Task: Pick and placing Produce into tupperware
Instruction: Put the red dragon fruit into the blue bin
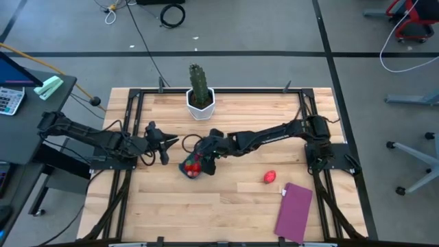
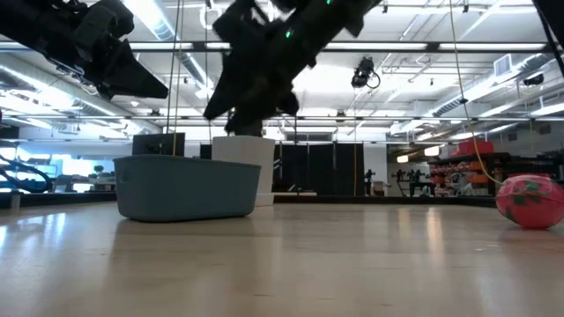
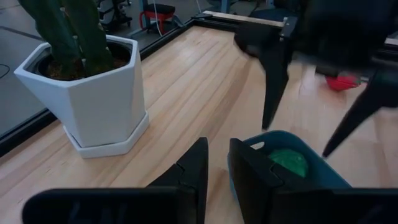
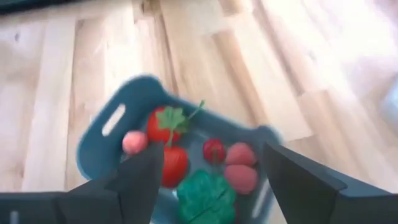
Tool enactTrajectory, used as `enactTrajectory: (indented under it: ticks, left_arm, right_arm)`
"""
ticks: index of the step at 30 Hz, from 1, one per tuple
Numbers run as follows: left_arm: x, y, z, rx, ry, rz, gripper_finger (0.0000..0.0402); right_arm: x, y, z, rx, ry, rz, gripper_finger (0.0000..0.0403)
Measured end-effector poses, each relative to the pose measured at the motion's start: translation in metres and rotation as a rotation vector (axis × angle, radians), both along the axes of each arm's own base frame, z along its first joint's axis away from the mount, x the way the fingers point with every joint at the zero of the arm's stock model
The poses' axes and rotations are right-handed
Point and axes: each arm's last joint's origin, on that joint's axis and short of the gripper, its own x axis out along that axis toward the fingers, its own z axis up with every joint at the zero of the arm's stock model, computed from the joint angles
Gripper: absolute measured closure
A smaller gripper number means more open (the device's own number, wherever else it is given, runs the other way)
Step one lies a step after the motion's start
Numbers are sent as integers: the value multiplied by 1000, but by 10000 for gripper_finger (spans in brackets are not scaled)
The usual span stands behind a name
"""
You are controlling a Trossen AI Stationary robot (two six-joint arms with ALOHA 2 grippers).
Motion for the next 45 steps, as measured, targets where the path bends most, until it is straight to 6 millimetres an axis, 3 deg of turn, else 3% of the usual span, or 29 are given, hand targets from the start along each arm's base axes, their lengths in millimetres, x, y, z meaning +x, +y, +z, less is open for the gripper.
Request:
enactTrajectory:
  ticks: [4, 8, 15, 21, 27, 33, 45]
  left_arm:
    - [0, 0, 0, 0, 1, 0, 326]
    - [0, 0, 0, -17, -4, 6, 324]
    - [-1, 0, -1, -44, -6, 16, 332]
    - [-2, 0, -4, -56, 13, 25, 329]
    - [-2, 0, -4, -56, 12, 25, 333]
    - [-2, 0, -4, -59, 11, 26, 333]
    - [-2, 0, -4, -71, 11, 32, 334]
  right_arm:
    - [-13, -1, 29, -7, -16, -20, 128]
    - [-41, 5, 59, 28, 58, -46, 138]
    - [-95, 38, 74, 47, 334, -113, 146]
    - [-127, 69, 56, 69, 439, -213, 140]
    - [-153, 93, 31, -93, 576, 15, 138]
    - [-174, 99, 20, -263, 742, 248, 140]
    - [-186, 111, 10, -243, 803, 403, 141]
